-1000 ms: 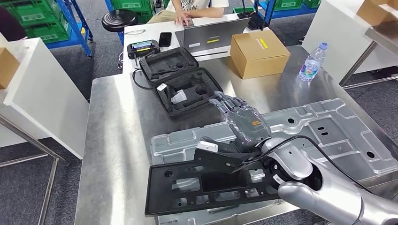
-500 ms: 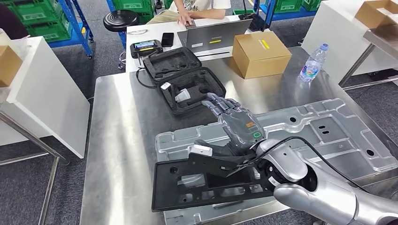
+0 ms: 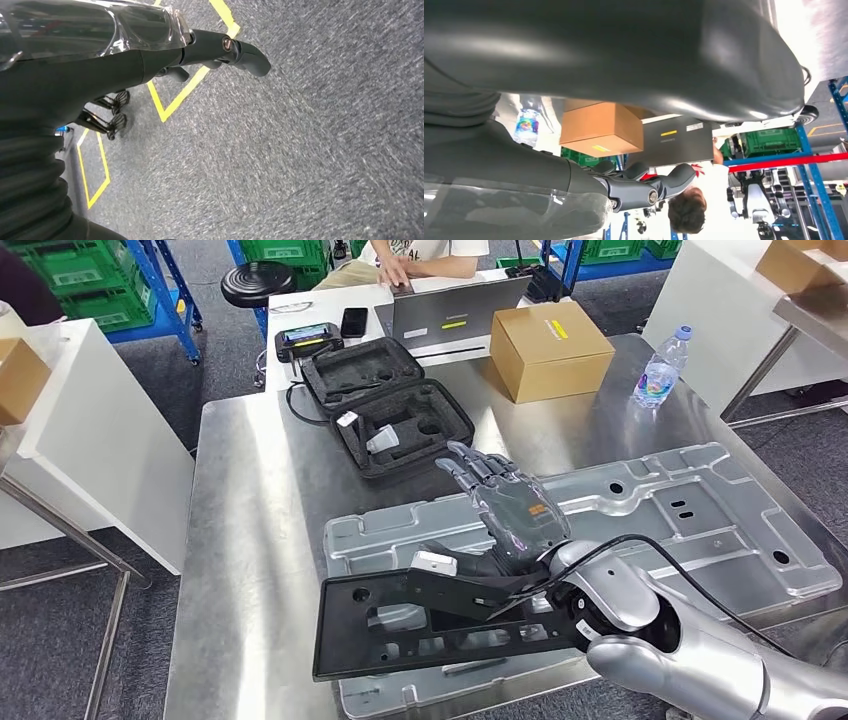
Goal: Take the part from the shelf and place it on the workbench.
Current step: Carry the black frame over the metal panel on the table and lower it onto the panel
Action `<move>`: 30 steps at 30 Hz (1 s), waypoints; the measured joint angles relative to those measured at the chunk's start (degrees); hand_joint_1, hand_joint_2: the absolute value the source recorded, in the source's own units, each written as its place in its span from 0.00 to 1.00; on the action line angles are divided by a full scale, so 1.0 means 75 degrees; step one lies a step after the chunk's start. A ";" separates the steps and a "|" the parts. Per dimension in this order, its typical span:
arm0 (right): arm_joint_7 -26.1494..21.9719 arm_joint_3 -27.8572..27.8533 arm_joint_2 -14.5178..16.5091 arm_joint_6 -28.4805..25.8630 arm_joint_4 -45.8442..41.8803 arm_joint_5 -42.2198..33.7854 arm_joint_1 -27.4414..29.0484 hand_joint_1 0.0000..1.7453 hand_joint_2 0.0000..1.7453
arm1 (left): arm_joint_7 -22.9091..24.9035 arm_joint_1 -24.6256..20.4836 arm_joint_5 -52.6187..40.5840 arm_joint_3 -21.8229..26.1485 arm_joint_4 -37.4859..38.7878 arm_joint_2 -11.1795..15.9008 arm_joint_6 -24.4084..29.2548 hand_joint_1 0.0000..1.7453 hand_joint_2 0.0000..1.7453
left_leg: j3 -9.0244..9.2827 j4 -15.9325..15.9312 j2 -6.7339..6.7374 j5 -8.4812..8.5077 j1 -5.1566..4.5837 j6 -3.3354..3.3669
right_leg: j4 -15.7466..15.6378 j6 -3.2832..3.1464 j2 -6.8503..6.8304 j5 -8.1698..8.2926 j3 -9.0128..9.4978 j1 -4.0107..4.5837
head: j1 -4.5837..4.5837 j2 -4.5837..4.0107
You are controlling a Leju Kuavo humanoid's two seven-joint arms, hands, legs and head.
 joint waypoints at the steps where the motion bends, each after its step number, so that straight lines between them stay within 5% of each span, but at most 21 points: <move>1: 0.0000 -0.0001 0.0001 0.0001 -0.0009 0.0002 -0.0002 0.00 0.00 | 0.0001 0.0001 0.0000 -0.0010 0.0000 -0.0002 -0.0003 0.00 1.00 | -0.0102 0.0244 0.0002 -0.0178 0.0015 -0.0043 | -0.0014 -0.0047 -0.0006 0.0030 -0.0015 -0.0015 | -0.0007 -0.0001; 4: 0.0000 0.0003 0.0003 0.0001 -0.0025 0.0006 0.0011 0.00 0.00 | 0.0004 0.0006 0.0000 -0.0033 0.0000 -0.0007 -0.0009 0.00 1.00 | -0.0737 0.1762 0.0007 -0.0992 0.0041 -0.0143 | -0.0018 -0.0119 -0.0018 0.0094 -0.0104 -0.0019 | -0.0029 -0.0001; 6: 0.0000 0.0010 0.0003 0.0003 -0.0025 0.0006 0.0033 0.00 0.00 | 0.0020 0.0015 0.0000 -0.0054 0.0000 -0.0015 -0.0022 0.00 1.00 | -0.0895 0.2241 0.0007 -0.1118 0.0042 -0.0155 | -0.0015 -0.0121 -0.0018 0.0137 -0.0163 -0.0014 | -0.0033 -0.0001; 11: 0.0000 0.0004 0.0003 0.0004 -0.0030 0.0015 0.0038 0.00 0.00 | 0.0058 -0.0011 0.0000 -0.0090 0.0000 -0.0014 -0.0055 0.00 1.00 | 0.0334 -0.0038 0.0006 -0.0230 -0.0013 -0.0010 | -0.0006 -0.0023 -0.0015 0.0219 -0.0215 0.0008 | -0.0032 -0.0001; 15: 0.0000 -0.0002 0.0005 0.0004 -0.0041 0.0018 0.0042 0.00 0.00 | 0.0095 -0.0009 0.0000 -0.0104 0.0000 -0.0017 -0.0061 0.00 1.00 | 0.0325 -0.0197 0.0012 -0.0098 -0.0032 0.0148 | 0.0051 0.0134 -0.0012 0.0218 -0.0298 0.0004 | -0.0022 -0.0001; 17: 0.0000 -0.0007 -0.0002 0.0004 -0.0048 0.0020 0.0041 0.00 0.00 | 0.0096 -0.0016 0.0000 -0.0117 0.0000 -0.0022 -0.0061 0.00 1.00 | 0.0296 -0.0242 0.0022 -0.0010 0.0005 0.0247 | 0.0592 0.0193 -0.0008 -0.0183 -0.0522 -0.0007 | -0.0006 -0.0001; 19: 0.0001 -0.0004 -0.0006 0.0007 -0.0048 0.0023 0.0067 0.00 0.00 | 0.0095 -0.0014 0.0000 -0.0132 0.0000 -0.0027 -0.0062 0.00 1.00 | 0.0230 -0.0239 0.0028 0.0038 0.0000 0.0290 | 0.1701 0.0239 -0.0009 -0.0794 -0.0960 -0.0025 | 0.0012 -0.0001; 21: 0.0003 0.0001 -0.0007 0.0012 -0.0048 0.0025 0.0106 0.00 0.00 | 0.0093 -0.0008 0.0000 -0.0138 0.0000 -0.0033 -0.0063 0.00 1.00 | 0.0164 -0.0231 0.0030 0.0082 -0.0004 0.0289 | 0.2365 0.0273 -0.0010 -0.1032 -0.1173 -0.0038 | 0.0018 -0.0001; 22: 0.0003 0.0001 -0.0007 0.0015 -0.0048 0.0026 0.0116 0.00 0.00 | 0.0093 -0.0005 0.0000 -0.0139 0.0000 -0.0035 -0.0063 0.00 1.00 | 0.0143 -0.0227 0.0029 0.0101 -0.0003 0.0277 | 0.2230 0.0278 -0.0011 -0.0928 -0.1050 -0.0044 | 0.0018 -0.0001; 26: 0.0003 -0.0006 -0.0004 0.0020 -0.0050 0.0038 0.0105 0.00 0.00 | 0.0093 -0.0008 0.0000 -0.0139 0.0000 -0.0047 -0.0063 0.00 1.00 | 0.0078 -0.0160 0.0020 0.0140 -0.0025 0.0190 | 0.0191 0.0215 -0.0008 -0.0189 0.0127 -0.0039 | 0.0017 -0.0001; 30: 0.0003 -0.0007 -0.0002 0.0021 -0.0051 0.0051 0.0105 0.00 0.00 | 0.0089 -0.0007 0.0000 -0.0139 0.0000 -0.0048 -0.0064 0.00 1.00 | -0.0022 -0.0115 0.0017 0.0169 -0.0019 0.0021 | -0.0065 0.0030 -0.0010 -0.0074 0.0156 -0.0006 | 0.0010 -0.0001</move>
